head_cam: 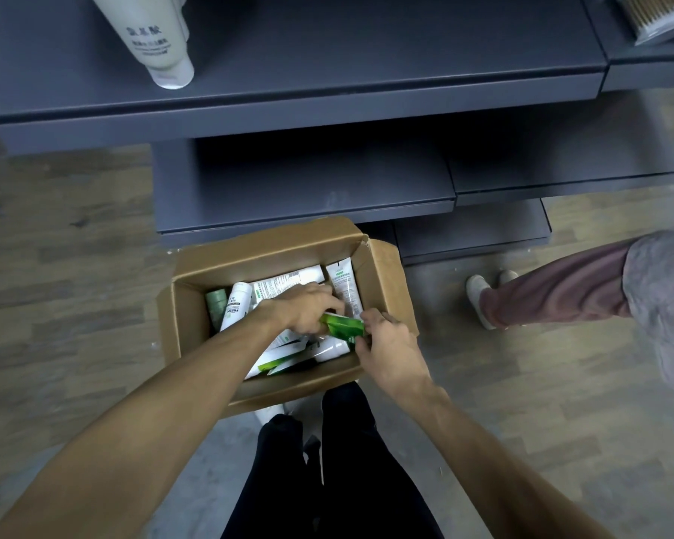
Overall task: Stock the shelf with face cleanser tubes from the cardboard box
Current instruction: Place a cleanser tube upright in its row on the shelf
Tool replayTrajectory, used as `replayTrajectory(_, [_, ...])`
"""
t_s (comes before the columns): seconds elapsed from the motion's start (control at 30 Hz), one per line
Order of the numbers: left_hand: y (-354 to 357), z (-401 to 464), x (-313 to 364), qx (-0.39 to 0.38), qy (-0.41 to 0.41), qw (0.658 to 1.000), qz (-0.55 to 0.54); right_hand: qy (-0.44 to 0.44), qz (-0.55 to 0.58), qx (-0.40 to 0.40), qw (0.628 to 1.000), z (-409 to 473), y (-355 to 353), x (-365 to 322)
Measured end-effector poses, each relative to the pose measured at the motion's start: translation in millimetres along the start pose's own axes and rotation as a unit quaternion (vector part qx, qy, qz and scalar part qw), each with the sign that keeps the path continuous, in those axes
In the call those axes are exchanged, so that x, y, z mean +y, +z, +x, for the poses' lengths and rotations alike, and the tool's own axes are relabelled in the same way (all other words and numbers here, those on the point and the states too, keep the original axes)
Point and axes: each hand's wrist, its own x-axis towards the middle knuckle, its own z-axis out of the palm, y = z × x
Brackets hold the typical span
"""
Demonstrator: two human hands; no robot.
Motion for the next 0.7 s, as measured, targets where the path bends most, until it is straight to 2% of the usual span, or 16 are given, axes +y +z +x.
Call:
replayTrajectory(0.1, [-1.2, -11.6, -6.2, 0.068, -0.008, 0.997, -0.039, -0.002, 0.016, 0.018, 1.000, 0.1, -2.8, -2.0])
replayTrajectory(0.23, [-8.4, -27.7, -8.0, 0.153, -0.020, 0.987, -0.048, 0.026, 0.036, -0.011, 0.999, 2.8, 5.1, -5.7])
replayTrajectory(0.43, [-8.2, -51.8, -11.3, 0.222, -0.030, 0.961, -0.162, 0.047, 0.044, -0.044, 0.997, 5.1, 30.0, -17.9])
replayTrajectory(0.57, [-5.5, -71.9, -11.5, 0.302, -0.027, 0.924, -0.233, 0.053, 0.080, -0.046, 0.994, 4.7, 40.4, -28.9])
replayTrajectory(0.7, [-27.7, -100.7, 0.7, 0.353, 0.027, 0.859, -0.370, 0.004, 0.169, -0.005, 0.986, 0.7, 32.5, -45.0])
